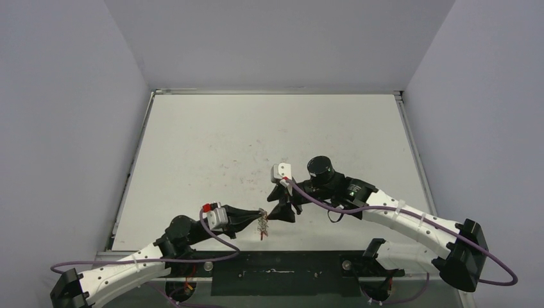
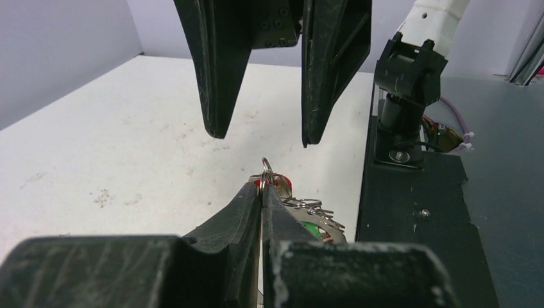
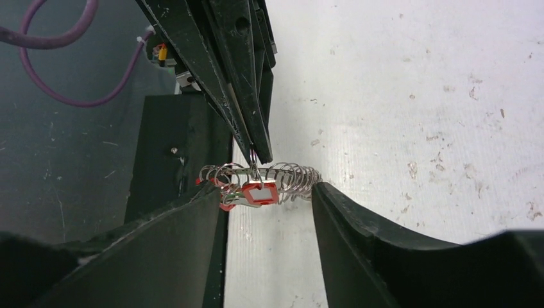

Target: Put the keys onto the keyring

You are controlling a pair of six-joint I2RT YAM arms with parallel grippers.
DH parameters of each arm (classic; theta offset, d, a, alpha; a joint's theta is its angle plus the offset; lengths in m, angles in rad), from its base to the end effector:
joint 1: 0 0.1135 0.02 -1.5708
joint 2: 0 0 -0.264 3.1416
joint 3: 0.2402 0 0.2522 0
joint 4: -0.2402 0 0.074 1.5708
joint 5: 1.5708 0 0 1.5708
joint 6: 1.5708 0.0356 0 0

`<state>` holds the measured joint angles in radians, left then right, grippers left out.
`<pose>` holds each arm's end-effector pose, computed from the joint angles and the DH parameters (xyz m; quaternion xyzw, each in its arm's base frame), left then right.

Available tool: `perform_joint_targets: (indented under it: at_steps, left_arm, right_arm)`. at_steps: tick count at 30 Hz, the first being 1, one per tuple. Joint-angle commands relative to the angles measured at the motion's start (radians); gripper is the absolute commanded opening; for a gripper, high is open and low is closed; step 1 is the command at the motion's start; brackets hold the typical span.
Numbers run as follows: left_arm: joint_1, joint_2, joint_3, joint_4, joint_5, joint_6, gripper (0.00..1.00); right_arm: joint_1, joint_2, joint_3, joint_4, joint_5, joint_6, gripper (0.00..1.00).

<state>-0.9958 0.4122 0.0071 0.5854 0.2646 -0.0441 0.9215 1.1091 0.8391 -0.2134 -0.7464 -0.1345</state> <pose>0.0648 -0.1171 0.1973 0.3809 0.5180 -0.4515 0.6186 0.1278 0.2083 0.2958 -0.5644 0.5934 0.4729 0.3252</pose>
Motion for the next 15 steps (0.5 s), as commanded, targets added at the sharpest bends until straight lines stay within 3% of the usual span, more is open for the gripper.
perform_joint_targets:
  at_steps: [1, 3, 7, 11, 14, 15]
  left_arm:
    - [-0.004, -0.027, -0.004, 0.122, 0.008, -0.008, 0.0]
    - [-0.005, -0.031, -0.001, 0.115, 0.008, -0.008, 0.0]
    - [-0.004, -0.032, 0.002, 0.109, 0.008, -0.008, 0.0]
    - [-0.005, -0.032, 0.004, 0.104, 0.007, -0.005, 0.0]
    - [-0.005, -0.033, 0.005, 0.1, 0.006, -0.004, 0.0]
    - [-0.005, -0.035, 0.005, 0.097, 0.005, -0.004, 0.0]
  right_arm:
    - [-0.005, 0.017, -0.008, 0.174, -0.067, 0.041, 0.48]
    - [-0.005, 0.044, 0.003, 0.157, -0.074, 0.036, 0.4]
    - [-0.006, 0.081, 0.024, 0.112, -0.077, 0.016, 0.16]
    - [-0.006, 0.088, 0.019, 0.106, -0.087, 0.006, 0.14]
    - [-0.006, 0.085, 0.017, 0.098, -0.1, -0.003, 0.0]
    - [-0.006, 0.081, 0.017, 0.087, -0.1, -0.01, 0.0]
